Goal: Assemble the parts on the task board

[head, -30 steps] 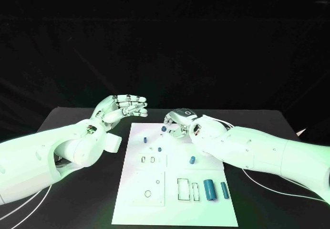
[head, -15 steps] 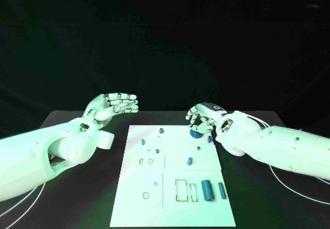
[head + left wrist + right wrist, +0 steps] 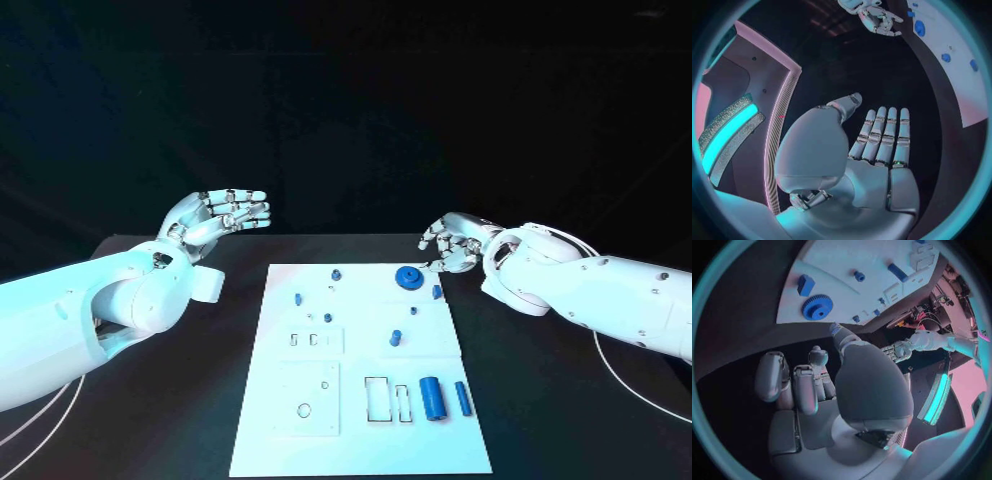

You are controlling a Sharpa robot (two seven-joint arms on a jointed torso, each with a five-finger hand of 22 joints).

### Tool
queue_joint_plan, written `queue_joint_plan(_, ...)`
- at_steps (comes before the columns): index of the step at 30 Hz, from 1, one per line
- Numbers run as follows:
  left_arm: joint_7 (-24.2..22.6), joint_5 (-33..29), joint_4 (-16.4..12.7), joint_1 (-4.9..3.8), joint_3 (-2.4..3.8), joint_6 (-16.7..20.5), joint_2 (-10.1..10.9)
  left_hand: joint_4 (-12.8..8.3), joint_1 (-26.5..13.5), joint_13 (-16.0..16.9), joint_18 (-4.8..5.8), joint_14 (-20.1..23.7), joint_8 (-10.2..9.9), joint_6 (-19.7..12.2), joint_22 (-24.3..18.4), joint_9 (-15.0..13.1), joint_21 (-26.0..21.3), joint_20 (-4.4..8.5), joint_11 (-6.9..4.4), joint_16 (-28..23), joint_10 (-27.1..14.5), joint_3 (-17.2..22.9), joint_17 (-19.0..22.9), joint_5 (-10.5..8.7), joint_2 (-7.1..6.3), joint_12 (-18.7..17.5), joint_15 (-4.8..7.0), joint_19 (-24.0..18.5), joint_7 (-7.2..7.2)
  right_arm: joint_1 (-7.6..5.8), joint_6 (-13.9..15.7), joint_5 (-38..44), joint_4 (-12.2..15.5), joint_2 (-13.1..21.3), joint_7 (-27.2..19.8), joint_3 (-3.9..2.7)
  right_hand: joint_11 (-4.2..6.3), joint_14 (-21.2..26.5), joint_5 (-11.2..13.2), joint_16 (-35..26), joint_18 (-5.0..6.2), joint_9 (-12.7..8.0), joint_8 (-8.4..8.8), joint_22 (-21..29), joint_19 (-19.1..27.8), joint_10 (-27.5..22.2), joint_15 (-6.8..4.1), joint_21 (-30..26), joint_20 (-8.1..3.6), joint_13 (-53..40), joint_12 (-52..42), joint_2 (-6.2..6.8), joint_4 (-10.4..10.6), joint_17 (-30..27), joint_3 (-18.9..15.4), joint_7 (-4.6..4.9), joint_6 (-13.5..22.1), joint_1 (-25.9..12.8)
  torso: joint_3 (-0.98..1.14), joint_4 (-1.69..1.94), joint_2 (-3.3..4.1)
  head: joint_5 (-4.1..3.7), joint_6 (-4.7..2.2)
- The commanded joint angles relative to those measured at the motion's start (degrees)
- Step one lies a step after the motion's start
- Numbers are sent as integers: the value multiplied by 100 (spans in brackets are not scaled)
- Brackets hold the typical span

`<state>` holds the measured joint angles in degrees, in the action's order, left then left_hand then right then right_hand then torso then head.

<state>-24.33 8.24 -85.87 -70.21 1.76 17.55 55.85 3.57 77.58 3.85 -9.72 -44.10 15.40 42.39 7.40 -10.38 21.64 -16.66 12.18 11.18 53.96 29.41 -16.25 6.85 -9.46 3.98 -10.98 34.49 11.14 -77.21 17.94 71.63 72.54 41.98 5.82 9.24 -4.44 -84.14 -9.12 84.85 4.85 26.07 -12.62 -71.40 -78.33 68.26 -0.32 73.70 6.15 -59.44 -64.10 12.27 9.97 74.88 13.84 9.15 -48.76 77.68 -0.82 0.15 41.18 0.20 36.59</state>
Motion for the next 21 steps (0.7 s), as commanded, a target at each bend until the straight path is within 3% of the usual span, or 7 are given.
queue_joint_plan(1, -107, -51, 22, -9, 8, -113, -22, 4, -5, -3, 71, 48, 16, -15, -16, -11, -45, -2, 18, -29, -32, -28, 12, -5, 0, -5, -10, -47, 365, 19, -537, -236, -86, -75, 77, 0, -9, -364, -35, 107, -56, 27, -32, -104, -72, 176, 58, 77, 12, -413, -388, -16, 102, 422, -134, 21, 83, 89, 1, 14, 11, 18, 5)
queue_joint_plan(4, -108, -53, 44, -9, 9, -108, -29, 4, -5, -4, 75, 52, 19, -13, -20, -12, -51, -2, 20, -36, -33, -29, 15, -5, 0, -5, -12, -52, 371, 53, -610, -255, -201, -162, 73, 2, -20, -382, -50, 152, -61, 41, -47, -142, -87, 286, 71, 98, 21, -633, -589, -24, 167, 527, -197, 30, 103, 133, 5, 12, 12, 22, 12)
queue_joint_plan(11, -108, -68, 66, -9, 10, -90, -39, 3, -2, -9, 87, 56, 23, -21, -39, -14, -77, -2, 41, -62, -69, -37, 30, -4, 0, -17, -24, -65, 403, 137, -662, -277, -422, -349, 73, 12, -29, -421, -77, 235, -82, 61, -71, -246, -142, 451, 82, 176, 32, -919, -848, -61, 240, 731, -235, 37, 112, 203, -5, 6, 8, 46, 28)
queue_joint_plan(21, -102, -79, 53, -9, 10, -110, -50, 4, -2, -9, 88, 50, 22, -25, -42, -14, -80, -2, 46, -63, -77, -38, 31, -3, 1, -19, -25, -65, 412, 220, -552, -168, -618, -506, 51, 22, -27, -452, -151, 299, -110, 81, -110, -386, -219, 536, 85, 289, 37, -1084, -996, -119, 287, 887, -176, 35, 79, 291, -4, -5, 7, 63, 53)
